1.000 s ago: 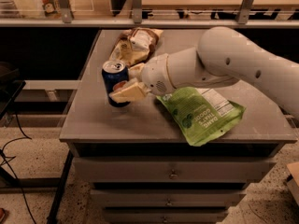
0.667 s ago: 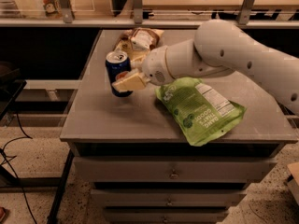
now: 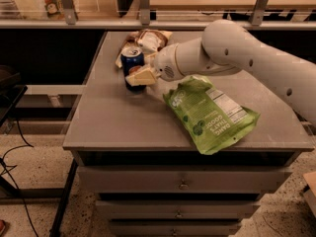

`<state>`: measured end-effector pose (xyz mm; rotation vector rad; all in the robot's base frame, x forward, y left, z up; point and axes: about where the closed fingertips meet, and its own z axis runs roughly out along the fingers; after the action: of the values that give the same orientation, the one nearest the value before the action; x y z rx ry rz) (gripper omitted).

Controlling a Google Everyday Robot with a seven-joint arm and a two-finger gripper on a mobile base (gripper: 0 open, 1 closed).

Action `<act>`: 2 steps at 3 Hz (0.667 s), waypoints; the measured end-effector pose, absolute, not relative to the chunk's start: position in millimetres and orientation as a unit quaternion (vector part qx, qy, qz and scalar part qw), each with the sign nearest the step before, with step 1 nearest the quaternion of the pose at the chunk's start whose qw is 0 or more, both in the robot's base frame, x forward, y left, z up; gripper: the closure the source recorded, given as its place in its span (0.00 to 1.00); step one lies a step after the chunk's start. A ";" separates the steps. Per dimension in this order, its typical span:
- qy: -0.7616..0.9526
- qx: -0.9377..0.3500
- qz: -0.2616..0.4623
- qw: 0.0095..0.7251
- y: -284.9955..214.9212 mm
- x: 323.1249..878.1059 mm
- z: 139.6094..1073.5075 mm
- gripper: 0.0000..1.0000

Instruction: Move pepsi can near brown chip bag

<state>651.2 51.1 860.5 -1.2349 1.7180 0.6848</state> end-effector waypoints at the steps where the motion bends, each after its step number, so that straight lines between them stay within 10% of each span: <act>1: 0.699 -0.485 0.272 0.450 49.0 666.6 859.1 0.69; 2: 0.700 -0.480 0.269 0.456 46.7 673.2 863.0 0.45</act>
Offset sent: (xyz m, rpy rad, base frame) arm 0.0312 -0.0132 0.0083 0.0229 -0.0207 -0.0734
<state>673.2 46.7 863.0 -1.1828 1.7254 0.6627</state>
